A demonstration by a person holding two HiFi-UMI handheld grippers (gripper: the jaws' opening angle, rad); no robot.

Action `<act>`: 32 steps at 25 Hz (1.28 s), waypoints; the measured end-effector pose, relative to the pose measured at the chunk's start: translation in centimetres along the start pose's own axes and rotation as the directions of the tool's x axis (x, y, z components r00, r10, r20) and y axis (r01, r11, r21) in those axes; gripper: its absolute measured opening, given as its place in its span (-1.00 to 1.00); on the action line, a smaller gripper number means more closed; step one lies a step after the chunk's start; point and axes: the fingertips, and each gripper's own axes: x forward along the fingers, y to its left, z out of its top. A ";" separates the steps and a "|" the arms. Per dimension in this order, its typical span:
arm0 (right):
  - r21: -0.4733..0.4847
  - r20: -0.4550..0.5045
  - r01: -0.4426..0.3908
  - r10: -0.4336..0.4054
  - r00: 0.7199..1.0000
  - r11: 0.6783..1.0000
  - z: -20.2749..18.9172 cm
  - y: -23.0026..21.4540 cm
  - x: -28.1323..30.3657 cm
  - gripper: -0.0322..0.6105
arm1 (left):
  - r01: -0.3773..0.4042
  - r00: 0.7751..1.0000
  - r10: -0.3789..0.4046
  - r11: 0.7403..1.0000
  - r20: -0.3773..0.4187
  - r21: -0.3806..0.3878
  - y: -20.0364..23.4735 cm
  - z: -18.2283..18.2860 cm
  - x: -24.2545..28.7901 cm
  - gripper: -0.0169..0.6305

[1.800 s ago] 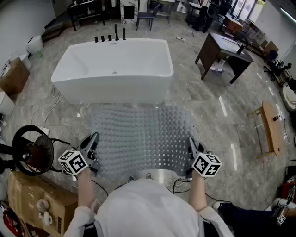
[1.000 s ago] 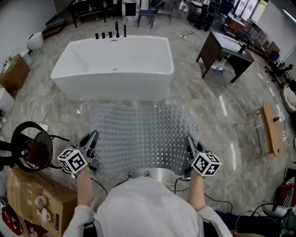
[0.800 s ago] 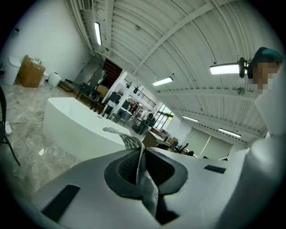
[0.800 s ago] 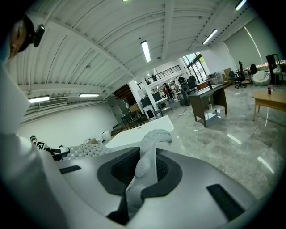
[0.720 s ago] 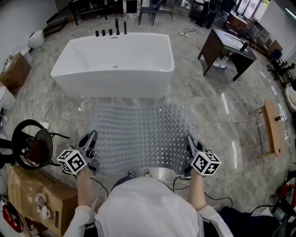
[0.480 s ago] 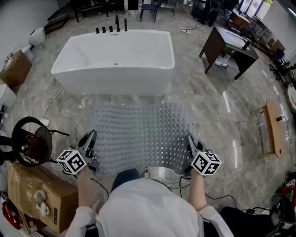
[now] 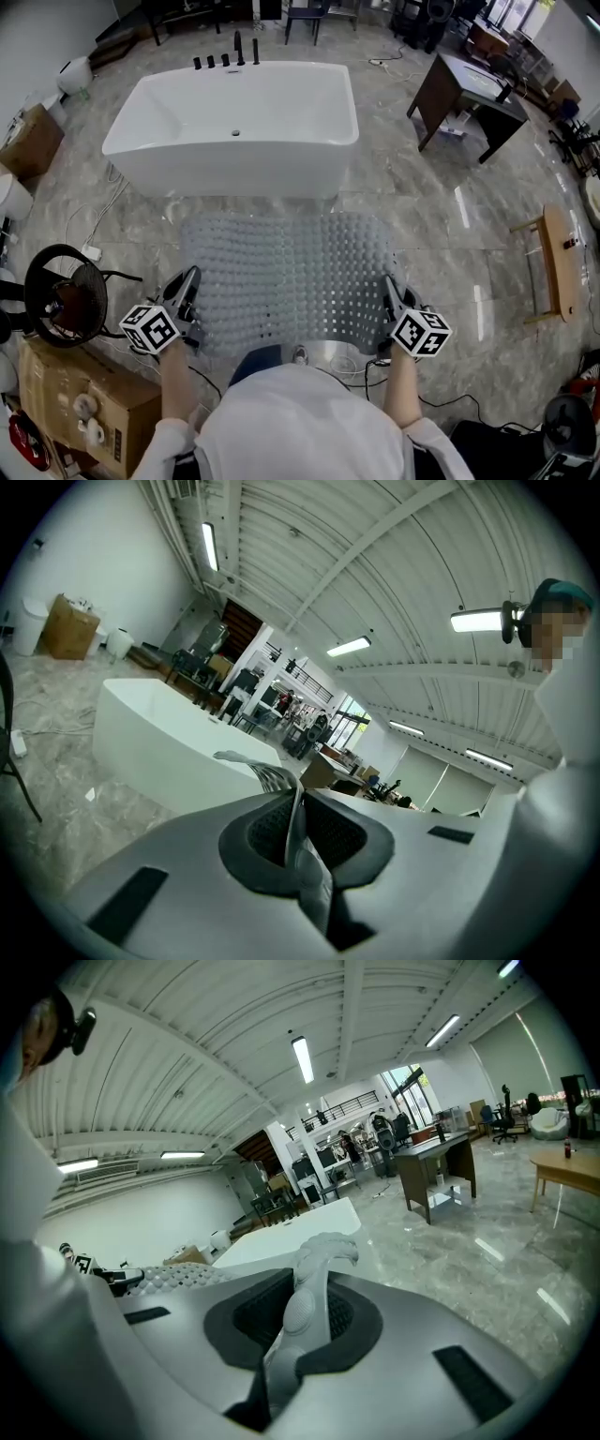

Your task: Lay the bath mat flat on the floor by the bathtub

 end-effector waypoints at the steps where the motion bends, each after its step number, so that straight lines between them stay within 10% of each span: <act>1: 0.000 0.004 0.007 -0.007 1.000 1.000 0.3 0.2 0.7 -0.77 | 0.007 1.000 -0.007 1.000 -0.004 0.000 0.6 0.5 0.7 -0.82; 32: -0.023 0.012 0.123 -0.123 0.992 0.992 5.8 2.1 17.4 -0.77 | 0.085 0.993 -0.085 0.996 -0.080 0.001 12.9 10.4 15.5 -0.82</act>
